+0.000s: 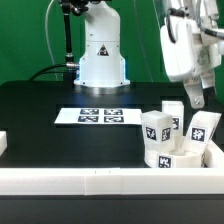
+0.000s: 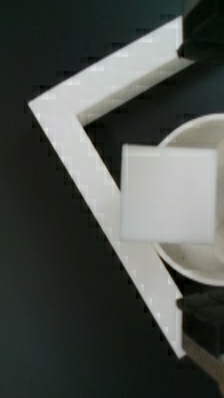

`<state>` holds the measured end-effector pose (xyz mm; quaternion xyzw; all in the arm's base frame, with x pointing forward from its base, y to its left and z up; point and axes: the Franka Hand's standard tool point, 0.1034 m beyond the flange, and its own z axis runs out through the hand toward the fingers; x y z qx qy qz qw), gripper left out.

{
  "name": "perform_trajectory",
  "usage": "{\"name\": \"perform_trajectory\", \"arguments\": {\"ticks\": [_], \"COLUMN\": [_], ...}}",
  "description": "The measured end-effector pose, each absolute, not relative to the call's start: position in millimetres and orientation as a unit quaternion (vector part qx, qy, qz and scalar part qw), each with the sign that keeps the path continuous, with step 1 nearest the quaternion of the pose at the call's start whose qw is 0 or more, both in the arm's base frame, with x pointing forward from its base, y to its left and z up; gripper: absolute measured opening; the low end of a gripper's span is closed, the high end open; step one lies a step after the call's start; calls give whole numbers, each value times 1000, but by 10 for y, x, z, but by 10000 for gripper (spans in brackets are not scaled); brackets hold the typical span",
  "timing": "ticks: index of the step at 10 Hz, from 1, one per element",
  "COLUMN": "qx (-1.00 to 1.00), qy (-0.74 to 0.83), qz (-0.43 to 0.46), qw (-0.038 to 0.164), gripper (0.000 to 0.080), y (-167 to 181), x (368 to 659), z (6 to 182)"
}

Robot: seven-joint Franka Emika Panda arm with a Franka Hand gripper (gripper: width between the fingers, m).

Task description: Assemble stool

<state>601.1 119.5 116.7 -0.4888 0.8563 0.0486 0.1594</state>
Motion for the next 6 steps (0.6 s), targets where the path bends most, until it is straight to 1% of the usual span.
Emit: {"name": "perform_trajectory", "arguments": {"ticks": [2, 6], "qx": [-491, -496], "qy": [856, 853], "qz": [49, 48], "qw": [157, 157], "gripper": [649, 649], "y": [1200, 1210], "x": [5999, 5997], "z": [1133, 1129]}}
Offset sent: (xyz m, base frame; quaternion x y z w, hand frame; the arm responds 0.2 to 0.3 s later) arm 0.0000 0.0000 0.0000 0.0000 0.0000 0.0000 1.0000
